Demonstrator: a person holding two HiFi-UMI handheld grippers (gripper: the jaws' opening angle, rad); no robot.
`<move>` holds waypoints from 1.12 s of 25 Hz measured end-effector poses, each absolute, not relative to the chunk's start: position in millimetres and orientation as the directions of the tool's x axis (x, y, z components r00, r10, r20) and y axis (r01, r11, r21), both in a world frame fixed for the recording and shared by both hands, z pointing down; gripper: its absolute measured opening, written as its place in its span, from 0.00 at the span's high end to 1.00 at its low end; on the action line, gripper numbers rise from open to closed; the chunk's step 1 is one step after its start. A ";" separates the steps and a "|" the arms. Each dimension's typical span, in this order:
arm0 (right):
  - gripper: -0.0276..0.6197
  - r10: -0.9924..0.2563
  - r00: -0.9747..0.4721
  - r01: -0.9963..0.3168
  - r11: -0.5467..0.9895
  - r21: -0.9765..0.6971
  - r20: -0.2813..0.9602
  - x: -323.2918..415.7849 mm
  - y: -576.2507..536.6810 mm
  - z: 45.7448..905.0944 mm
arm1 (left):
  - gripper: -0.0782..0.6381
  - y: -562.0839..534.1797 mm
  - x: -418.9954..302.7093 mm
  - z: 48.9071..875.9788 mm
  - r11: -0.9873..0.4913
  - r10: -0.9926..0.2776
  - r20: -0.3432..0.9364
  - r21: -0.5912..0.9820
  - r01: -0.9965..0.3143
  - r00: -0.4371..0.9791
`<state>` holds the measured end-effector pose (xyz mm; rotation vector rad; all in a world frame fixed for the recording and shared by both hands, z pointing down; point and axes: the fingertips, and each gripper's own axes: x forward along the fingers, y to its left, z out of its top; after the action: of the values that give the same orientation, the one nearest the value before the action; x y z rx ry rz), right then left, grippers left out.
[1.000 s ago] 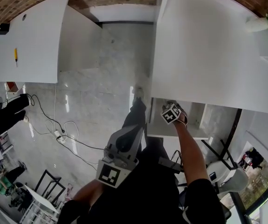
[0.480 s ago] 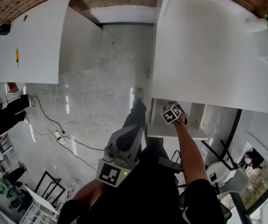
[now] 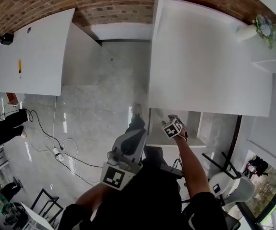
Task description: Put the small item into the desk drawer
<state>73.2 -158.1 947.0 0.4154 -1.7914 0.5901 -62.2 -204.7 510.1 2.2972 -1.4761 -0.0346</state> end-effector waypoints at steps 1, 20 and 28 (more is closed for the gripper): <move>0.66 0.005 -0.297 -0.560 0.809 -0.178 0.955 75.4 -158.4 939.6 | 0.86 -204.4 -59.4 506.0 -0.364 -0.877 0.185 0.347 -0.864 0.443; 0.69 -0.439 -0.578 -0.734 0.648 -0.204 0.688 96.0 -208.6 661.4 | 0.86 -170.7 -28.5 424.8 -0.436 -0.889 0.047 0.224 -0.872 0.456; 0.74 -0.640 -0.600 -0.776 0.612 -0.155 0.480 102.5 -205.4 534.2 | 0.86 -162.1 -25.3 408.7 -0.432 -0.895 0.023 0.209 -0.878 0.446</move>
<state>102.5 -205.4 534.2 1.1328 -2.4612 0.4961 -25.3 -162.1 408.7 2.5042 -1.5549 -0.1356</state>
